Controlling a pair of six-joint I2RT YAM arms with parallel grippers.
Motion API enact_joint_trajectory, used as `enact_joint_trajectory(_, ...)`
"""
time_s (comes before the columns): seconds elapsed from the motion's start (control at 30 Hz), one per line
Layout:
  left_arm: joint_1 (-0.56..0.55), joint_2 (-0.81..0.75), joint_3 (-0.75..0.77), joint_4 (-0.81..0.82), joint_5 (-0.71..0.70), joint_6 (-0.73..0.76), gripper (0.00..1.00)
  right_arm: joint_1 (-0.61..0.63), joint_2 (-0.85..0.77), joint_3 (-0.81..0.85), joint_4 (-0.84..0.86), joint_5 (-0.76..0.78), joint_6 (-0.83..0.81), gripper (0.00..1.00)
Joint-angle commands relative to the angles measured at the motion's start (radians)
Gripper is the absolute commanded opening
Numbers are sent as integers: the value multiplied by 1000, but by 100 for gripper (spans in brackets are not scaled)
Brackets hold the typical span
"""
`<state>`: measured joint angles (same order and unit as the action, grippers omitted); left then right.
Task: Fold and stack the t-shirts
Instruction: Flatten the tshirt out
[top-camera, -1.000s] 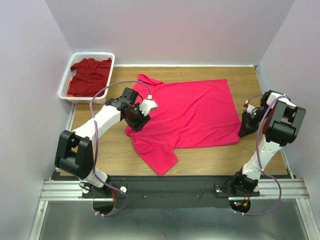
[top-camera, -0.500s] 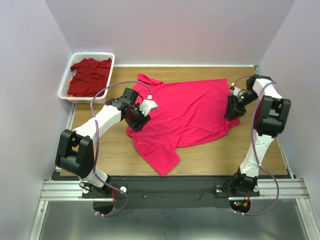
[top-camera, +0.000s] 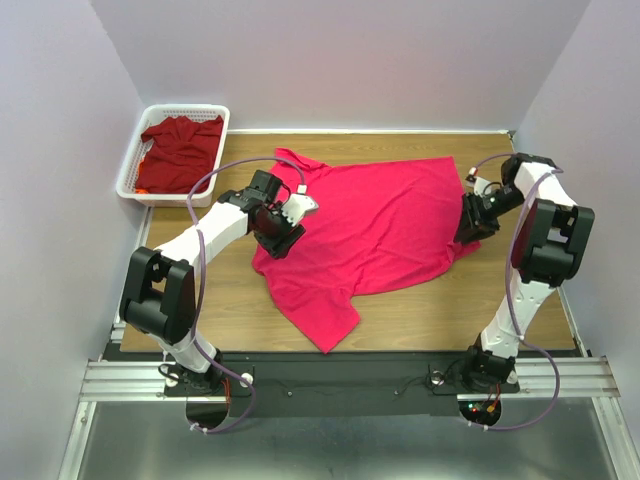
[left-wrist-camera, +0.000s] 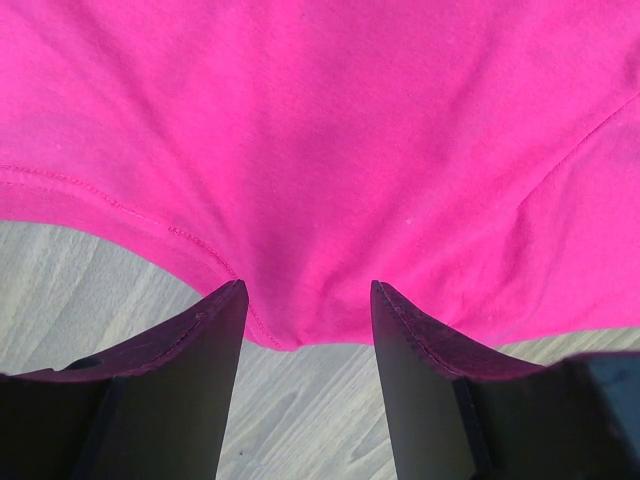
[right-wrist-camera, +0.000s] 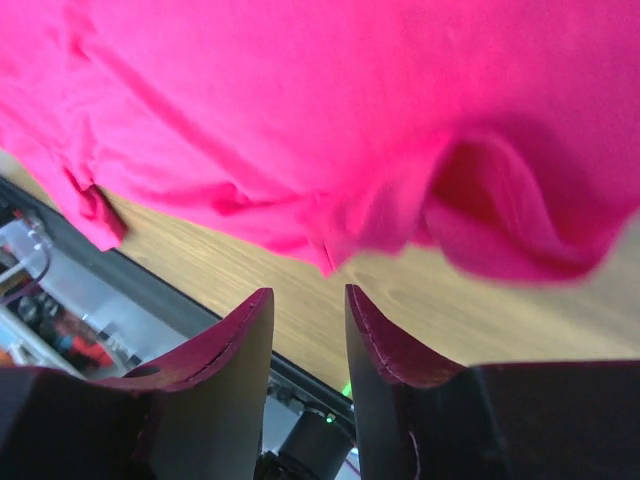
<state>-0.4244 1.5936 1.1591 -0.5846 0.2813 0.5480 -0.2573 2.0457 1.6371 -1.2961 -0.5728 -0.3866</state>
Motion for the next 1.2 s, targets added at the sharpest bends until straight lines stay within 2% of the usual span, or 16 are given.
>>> enact_joint_trajectory(0.0, -1, -1, 48, -18, 18, -10, 63, -2, -117, -58, 52, 60, 17, 40)
enact_joint_trajectory(0.17, -2, 11, 45, -15, 15, -5, 63, -2, -108, -134, 130, 93, 72, 49)
enact_joint_trajectory(0.43, -2, 20, 28, 2, 1, -2, 63, -2, -32, -138, 217, 70, 110, 51)
enact_joint_trajectory(0.7, -2, 29, 1, 22, 2, -3, 63, -2, 14, -102, 222, 33, 126, 49)
enact_joint_trajectory(0.93, -1, 55, -12, 42, -21, -2, 61, -2, -25, -77, 172, 39, 117, 28)
enact_joint_trajectory(0.97, -1, 57, -15, 43, -24, -2, 60, -2, -36, -69, 156, 44, 108, 22)
enact_joint_trajectory(1.17, 3, 71, -55, 43, -42, 12, 45, -19, -151, -91, 51, 177, 2, 1)
